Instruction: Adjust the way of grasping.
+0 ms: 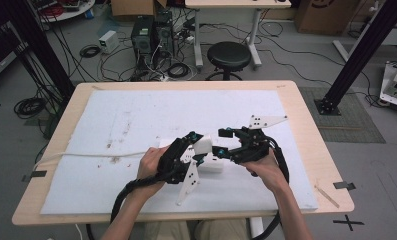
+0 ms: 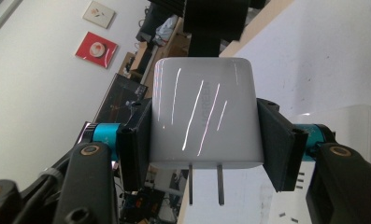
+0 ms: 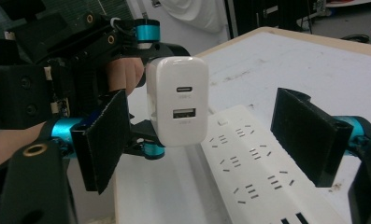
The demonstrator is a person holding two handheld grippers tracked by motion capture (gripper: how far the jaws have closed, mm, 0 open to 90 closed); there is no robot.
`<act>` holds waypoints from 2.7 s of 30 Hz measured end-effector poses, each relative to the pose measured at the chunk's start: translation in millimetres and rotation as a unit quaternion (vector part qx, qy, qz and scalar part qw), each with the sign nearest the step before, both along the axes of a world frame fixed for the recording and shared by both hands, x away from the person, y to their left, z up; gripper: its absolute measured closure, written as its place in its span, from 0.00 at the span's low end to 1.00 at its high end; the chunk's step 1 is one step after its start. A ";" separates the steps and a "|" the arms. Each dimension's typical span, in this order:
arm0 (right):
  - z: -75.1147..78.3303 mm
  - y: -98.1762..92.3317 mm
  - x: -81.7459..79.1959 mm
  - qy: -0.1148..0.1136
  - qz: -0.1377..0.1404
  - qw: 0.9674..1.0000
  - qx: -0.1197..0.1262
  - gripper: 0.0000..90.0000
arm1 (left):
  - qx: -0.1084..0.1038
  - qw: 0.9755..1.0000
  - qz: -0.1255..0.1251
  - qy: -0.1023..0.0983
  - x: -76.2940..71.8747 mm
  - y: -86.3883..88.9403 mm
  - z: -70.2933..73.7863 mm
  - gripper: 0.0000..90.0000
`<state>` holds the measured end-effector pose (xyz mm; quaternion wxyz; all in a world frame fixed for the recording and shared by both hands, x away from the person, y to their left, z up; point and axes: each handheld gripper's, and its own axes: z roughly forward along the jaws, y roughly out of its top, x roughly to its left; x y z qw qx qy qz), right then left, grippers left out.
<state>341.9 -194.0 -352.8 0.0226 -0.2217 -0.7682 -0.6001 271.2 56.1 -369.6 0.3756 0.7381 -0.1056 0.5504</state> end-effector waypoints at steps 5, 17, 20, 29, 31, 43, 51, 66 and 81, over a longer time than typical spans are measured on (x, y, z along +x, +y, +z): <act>-0.5 5.7 -1.7 -0.005 0.004 1.000 0.000 0.23 | -0.006 1.000 -0.003 -0.004 -1.3 -2.6 1.5 0.47; -5.2 9.0 -2.0 0.007 0.010 1.000 0.028 0.29 | -0.028 1.000 -0.008 0.000 -1.0 -10.1 0.3 0.47; -5.3 9.5 -1.3 0.008 0.010 1.000 0.029 0.29 | -0.034 0.999 -0.009 0.004 -0.6 -11.6 -0.3 0.47; -6.5 11.9 0.8 0.013 0.013 0.999 0.035 0.30 | -0.040 0.999 -0.016 0.006 -0.4 -16.3 -0.8 0.47; -7.0 12.3 1.6 0.010 0.013 0.999 0.036 0.30 | -0.040 0.999 -0.017 0.006 -0.3 -16.9 -0.6 0.47; -8.0 13.6 1.6 0.010 0.015 0.999 0.035 0.37 | -0.044 0.999 -0.019 0.006 -1.0 -19.5 -1.2 0.47; -8.1 12.8 1.8 0.013 0.016 0.999 0.039 0.40 | -0.045 0.999 -0.020 0.004 -0.9 -20.0 -0.9 0.47; -10.7 12.7 1.7 0.013 0.022 0.999 0.044 0.48 | -0.047 0.999 -0.019 0.007 -0.6 -19.4 -0.3 0.47; -11.9 9.6 1.0 0.008 0.025 0.998 0.063 0.56 | -0.054 0.998 -0.018 0.009 -0.1 -20.2 -0.5 0.47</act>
